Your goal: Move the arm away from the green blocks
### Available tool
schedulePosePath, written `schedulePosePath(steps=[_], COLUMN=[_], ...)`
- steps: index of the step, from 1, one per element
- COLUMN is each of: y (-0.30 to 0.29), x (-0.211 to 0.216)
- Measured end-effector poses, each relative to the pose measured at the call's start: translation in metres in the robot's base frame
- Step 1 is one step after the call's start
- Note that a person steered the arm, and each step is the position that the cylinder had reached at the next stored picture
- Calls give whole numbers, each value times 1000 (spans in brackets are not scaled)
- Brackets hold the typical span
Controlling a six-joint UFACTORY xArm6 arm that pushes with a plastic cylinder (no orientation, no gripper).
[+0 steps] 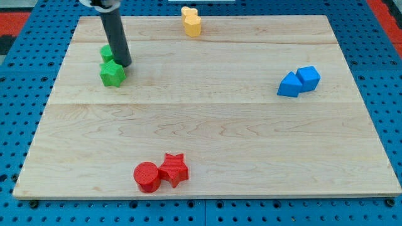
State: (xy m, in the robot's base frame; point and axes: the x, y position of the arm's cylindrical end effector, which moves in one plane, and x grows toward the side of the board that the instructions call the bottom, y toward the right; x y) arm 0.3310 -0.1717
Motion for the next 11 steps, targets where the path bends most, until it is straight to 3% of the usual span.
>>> schedulePosePath(steps=[1, 3, 4, 5, 7, 8, 11], y=[-14, 63, 23, 30, -5, 53, 258], x=[-12, 22, 23, 55, 66, 65, -118])
